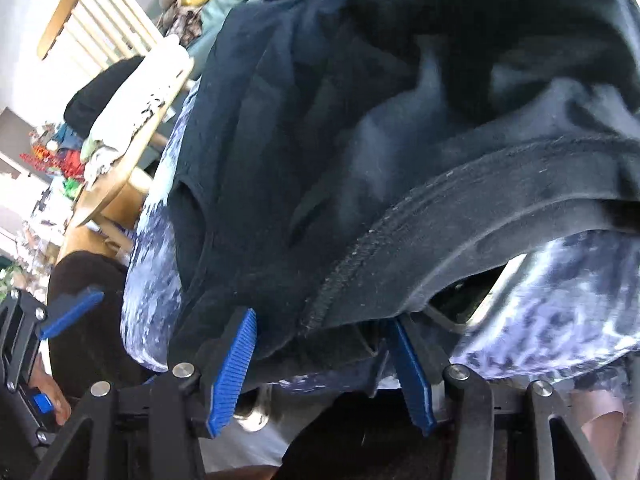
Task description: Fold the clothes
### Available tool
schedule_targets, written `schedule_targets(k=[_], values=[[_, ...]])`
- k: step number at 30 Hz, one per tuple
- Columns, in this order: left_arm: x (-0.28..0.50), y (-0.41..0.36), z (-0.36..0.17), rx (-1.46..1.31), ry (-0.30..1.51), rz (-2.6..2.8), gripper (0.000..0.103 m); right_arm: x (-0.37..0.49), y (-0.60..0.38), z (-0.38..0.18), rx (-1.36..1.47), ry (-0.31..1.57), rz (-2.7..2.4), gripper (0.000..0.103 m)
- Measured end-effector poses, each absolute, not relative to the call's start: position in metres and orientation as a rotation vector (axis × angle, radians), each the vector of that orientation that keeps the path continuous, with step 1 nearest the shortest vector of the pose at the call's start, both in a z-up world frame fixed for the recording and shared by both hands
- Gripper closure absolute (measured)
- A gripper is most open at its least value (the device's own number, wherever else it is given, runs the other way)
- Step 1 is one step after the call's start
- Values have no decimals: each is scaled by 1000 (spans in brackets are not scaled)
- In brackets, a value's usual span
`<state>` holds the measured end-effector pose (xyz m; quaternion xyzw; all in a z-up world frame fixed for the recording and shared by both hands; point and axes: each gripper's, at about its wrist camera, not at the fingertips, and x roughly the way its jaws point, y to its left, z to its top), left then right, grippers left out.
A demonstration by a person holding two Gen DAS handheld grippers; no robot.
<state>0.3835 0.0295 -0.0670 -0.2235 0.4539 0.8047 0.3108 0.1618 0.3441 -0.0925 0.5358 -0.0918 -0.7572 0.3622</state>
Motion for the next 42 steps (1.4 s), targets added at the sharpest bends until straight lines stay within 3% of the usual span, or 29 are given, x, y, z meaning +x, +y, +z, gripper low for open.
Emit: schedule_targets(k=[4, 6, 9, 12, 20, 30, 35, 42], values=[[384, 31, -68, -570, 1216, 2119, 42, 168, 336, -96, 1350, -163, -1949, 48], [385, 32, -68, -560, 1216, 2117, 42, 171, 338, -97, 1353, -145, -1954, 53], [391, 35, -70, -509, 1247, 2111, 42, 177, 341, -100, 1387, -115, -1963, 86], [398, 38, -70, -463, 1262, 2103, 42, 182, 344, -103, 1428, -126, -1960, 100], [409, 40, -73, -410, 1283, 2085, 42, 205, 356, -87, 1418, -191, -1971, 101], [437, 55, -79, -300, 1311, 2036, 42, 217, 389, -64, 1392, -521, -1853, 101], [442, 76, -86, -226, 1384, 2077, 42, 223, 412, -55, 1360, -674, -1825, 101], [436, 96, -95, -116, 1503, 2099, 43, 230, 418, -51, 1353, -721, -1777, 103]])
